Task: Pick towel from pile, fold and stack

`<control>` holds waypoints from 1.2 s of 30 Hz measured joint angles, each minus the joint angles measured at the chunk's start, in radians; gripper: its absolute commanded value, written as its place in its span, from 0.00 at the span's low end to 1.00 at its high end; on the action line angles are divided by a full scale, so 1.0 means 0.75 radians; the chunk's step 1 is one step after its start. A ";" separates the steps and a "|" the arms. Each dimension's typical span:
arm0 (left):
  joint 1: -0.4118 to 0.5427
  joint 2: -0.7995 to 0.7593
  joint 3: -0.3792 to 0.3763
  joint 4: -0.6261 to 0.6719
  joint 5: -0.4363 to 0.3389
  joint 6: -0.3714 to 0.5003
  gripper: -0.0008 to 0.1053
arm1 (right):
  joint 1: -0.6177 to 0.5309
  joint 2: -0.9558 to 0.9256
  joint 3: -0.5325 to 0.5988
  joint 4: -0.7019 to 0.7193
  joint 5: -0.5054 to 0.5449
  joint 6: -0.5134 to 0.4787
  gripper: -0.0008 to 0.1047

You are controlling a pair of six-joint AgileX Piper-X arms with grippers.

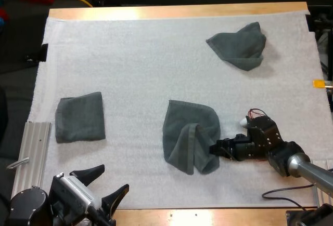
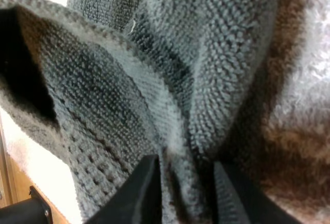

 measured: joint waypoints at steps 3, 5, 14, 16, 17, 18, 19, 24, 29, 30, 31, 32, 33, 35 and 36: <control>0.000 0.000 0.000 0.000 0.011 0.000 0.66 | 0.000 0.000 0.000 -0.005 0.002 -0.008 0.24; 0.000 0.000 0.000 0.000 0.019 0.000 0.66 | 0.000 0.000 0.000 -0.012 0.005 -0.008 0.24; 0.000 0.000 0.000 0.000 0.019 0.000 0.66 | 0.000 -0.031 0.000 -0.027 0.057 -0.041 0.28; 0.000 0.000 0.000 0.000 0.019 0.000 0.66 | 0.000 -0.049 0.000 -0.027 0.078 -0.044 0.31; 0.000 0.000 0.000 0.000 0.019 0.000 0.66 | 0.000 -0.058 0.000 -0.027 0.087 -0.047 0.31; 0.000 0.000 0.000 0.000 0.019 0.000 0.66 | 0.000 -0.064 0.000 -0.027 0.091 -0.046 0.31; 0.000 0.000 0.000 0.000 0.019 0.000 0.66 | 0.000 -0.068 0.000 -0.027 0.095 -0.046 0.31; 0.000 0.000 0.000 0.000 0.019 0.000 0.66 | 0.000 -0.075 0.000 -0.016 0.101 -0.047 0.31; 0.000 0.000 0.000 0.000 0.020 0.000 0.66 | 0.000 -0.076 0.000 -0.001 0.097 -0.068 0.31; 0.000 0.000 0.000 0.000 0.023 0.000 0.66 | 0.000 -0.081 0.000 0.000 0.093 -0.069 0.31; 0.000 0.000 0.000 0.000 0.023 0.000 0.66 | 0.000 -0.085 0.000 0.003 0.091 -0.073 0.31; 0.000 0.000 0.000 0.000 0.023 0.000 0.66 | 0.000 -0.089 0.000 0.003 0.082 -0.074 0.31; 0.000 0.000 0.000 0.000 0.023 0.000 0.66 | 0.000 -0.095 0.000 0.003 0.072 -0.076 0.31; 0.000 0.000 0.000 0.000 0.023 0.000 0.66 | 0.000 -0.110 0.000 0.004 0.068 -0.077 0.31; 0.000 0.000 0.000 0.000 0.023 0.000 0.66 | 0.000 -0.118 0.000 0.006 0.068 -0.077 0.31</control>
